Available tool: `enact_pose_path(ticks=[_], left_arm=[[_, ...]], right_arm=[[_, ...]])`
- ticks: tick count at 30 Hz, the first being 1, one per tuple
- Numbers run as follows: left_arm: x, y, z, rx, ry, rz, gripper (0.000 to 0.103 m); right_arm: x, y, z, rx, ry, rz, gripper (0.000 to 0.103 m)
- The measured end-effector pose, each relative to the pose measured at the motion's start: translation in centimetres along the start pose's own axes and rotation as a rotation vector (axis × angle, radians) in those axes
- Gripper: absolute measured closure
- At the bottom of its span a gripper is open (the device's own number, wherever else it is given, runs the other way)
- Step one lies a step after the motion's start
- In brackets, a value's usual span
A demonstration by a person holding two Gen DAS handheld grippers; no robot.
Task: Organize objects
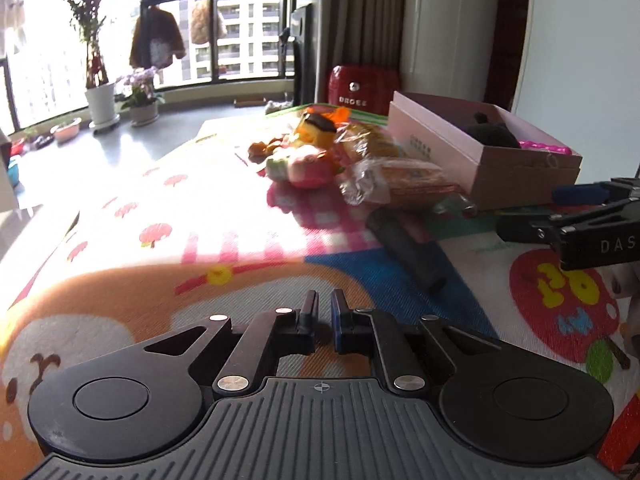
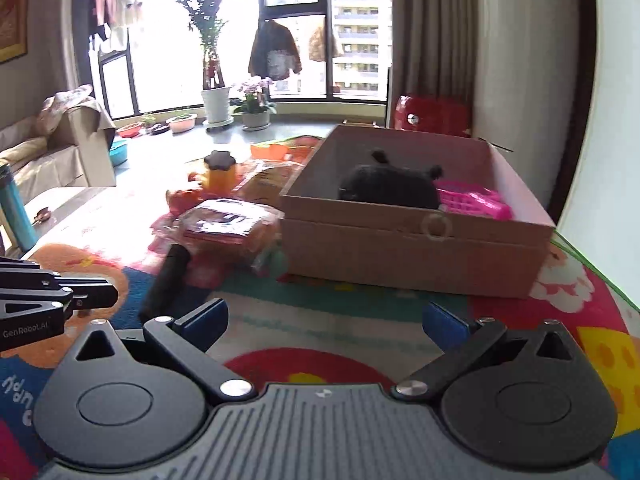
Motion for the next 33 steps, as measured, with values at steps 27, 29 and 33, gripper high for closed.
enact_pose_path(ticks=[27,29,33], left_arm=[[0.1,-2.3,-1.2,0.023,-0.138,-0.191,0.090],[1.3,-3.1,-1.4,-0.005,-0.152,-0.238,0.090],[5.8,-4.5,-1.6,-0.039,-0.119,-0.363,0.090]], right_arm=[[-10.1,4.7,2.8,-0.189,-0.180,0.072,0.026],[-8.5,3.4,2.1,-0.158,-0.197,0.023,0.027],[-5.0,0.9,1.1,-0.097,-0.189,-0.064,0.027]])
Point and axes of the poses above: each gripper's, at about its wrist camera, not at the fingertips, and y roughly the way its jaws point, x to its right, z to its top, the point moved 10 cm from there along y, roughly the way its jaws point, and after that the axes turned 3 degrees about -z, right-handed, at the moved point
